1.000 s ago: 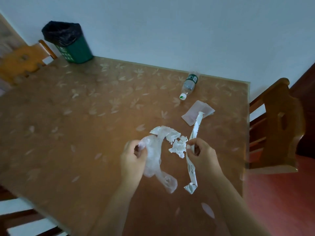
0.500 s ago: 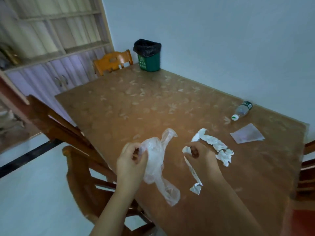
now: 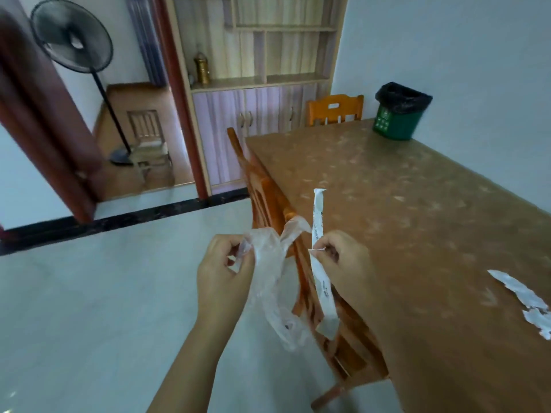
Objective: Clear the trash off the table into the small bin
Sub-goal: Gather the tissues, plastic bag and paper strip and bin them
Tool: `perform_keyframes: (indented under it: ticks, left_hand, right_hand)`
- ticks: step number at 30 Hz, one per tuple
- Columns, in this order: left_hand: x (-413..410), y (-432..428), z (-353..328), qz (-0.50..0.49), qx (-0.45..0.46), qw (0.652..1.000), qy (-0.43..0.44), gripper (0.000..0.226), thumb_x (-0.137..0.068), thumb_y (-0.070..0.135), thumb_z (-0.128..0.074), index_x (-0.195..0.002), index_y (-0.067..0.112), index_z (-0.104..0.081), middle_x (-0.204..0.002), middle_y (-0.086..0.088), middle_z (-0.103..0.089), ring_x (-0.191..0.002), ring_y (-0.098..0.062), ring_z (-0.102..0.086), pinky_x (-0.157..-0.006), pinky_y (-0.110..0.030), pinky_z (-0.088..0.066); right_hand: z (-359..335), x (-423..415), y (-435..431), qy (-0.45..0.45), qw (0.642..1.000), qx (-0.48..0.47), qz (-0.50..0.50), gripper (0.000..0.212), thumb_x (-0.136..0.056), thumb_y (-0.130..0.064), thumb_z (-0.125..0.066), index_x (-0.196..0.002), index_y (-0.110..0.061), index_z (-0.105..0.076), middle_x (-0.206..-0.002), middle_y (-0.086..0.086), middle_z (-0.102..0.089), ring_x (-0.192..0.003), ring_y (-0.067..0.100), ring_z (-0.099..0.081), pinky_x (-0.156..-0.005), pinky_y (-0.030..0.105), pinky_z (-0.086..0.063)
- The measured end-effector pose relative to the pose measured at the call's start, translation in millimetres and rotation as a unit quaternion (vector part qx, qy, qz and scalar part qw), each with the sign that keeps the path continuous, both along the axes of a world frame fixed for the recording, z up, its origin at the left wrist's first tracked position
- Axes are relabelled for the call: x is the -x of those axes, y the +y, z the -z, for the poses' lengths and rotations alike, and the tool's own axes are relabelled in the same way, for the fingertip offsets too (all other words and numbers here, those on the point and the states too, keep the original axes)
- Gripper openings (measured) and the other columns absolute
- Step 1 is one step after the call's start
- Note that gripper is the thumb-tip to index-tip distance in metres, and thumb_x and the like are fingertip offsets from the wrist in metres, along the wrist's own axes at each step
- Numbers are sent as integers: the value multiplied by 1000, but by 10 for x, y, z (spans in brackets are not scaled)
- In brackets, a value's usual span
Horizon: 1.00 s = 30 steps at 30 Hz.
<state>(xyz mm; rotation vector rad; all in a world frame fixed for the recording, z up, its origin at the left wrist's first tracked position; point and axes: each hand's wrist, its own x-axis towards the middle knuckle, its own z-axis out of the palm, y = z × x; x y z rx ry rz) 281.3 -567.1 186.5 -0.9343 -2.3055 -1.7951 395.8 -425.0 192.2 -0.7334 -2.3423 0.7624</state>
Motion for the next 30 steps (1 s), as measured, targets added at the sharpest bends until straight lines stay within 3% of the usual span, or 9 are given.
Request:
perform_keyframes:
  ticks: [4, 9, 14, 19, 23, 25, 28, 30]
  left_hand:
    - [475, -702, 313, -59, 33, 997, -21, 26, -84, 15, -57, -71, 36, -49, -77, 10, -58, -78, 1, -52, -58, -2, -35]
    - [926, -1247, 692, -136, 54, 986, -83, 18, -86, 17, -57, -73, 29, -54, -76, 8, -59, -76, -2, -52, -61, -6, -37]
    - [1452, -1323, 931, -168, 77, 976, -114, 19, -86, 19, -56, -72, 31, -53, -75, 9, -59, -75, 0, -52, -60, -4, -36]
    - [2200, -969, 986, -167, 101, 972, -131, 18, -86, 18, -56, -72, 29, -54, -75, 8, -60, -74, 0, -52, -61, -4, -37]
    - [2849, -510, 821, -156, 118, 972, -127, 16, -86, 15, -57, -72, 24, -55, -73, 5, -60, -71, -5, -53, -61, -6, -37]
    - [3182, -275, 752, -145, 121, 975, -116, 15, -85, 15, -57, -72, 22, -56, -71, 5, -60, -70, -4, -52, -61, -6, -37]
    - [3648, 43, 729, -128, 121, 978, -114, 16, -85, 16, -58, -71, 21, -55, -70, 5, -60, -69, -3, -52, -60, -6, -38]
    - [3925, 231, 762, -122, 122, 977, -125, 16, -85, 19, -58, -70, 22, -55, -71, 5, -61, -69, -2, -53, -59, -6, -38]
  right_hand:
    - [170, 582, -471, -62, 994, -51, -79, 4, -81, -7, -59, -78, -9, -57, -75, -3, -52, -61, 8, -43, -58, 18, -32]
    - [451, 1227, -836, -115, 982, -41, -141, 4, -83, -5, -56, -79, -6, -56, -78, 8, -58, -69, 19, -52, -66, 33, -47]
    - [717, 1946, -776, -141, 973, -30, -180, 3, -83, -9, -57, -81, -11, -56, -74, -2, -52, -62, 4, -46, -58, 8, -37]
    - [877, 2808, -375, -136, 974, 3, -183, 4, -83, -9, -56, -80, -12, -55, -76, 1, -56, -65, 12, -51, -63, 24, -42]
    - [816, 3468, 50, -123, 975, 23, -182, 8, -82, -9, -58, -78, -15, -55, -69, -14, -47, -63, 4, -50, -60, 8, -40]
    - [772, 3772, 279, -119, 977, 25, -176, 9, -81, -10, -61, -78, -16, -55, -68, -13, -49, -62, 1, -50, -63, 0, -37]
    - [743, 4164, 621, -121, 981, 17, -153, 10, -82, -14, -62, -79, -19, -55, -73, -7, -57, -61, 3, -53, -53, 1, -38]
    - [747, 4363, 809, -128, 982, 24, -139, 11, -82, -15, -62, -79, -21, -54, -73, -5, -58, -62, 7, -55, -58, 5, -38]
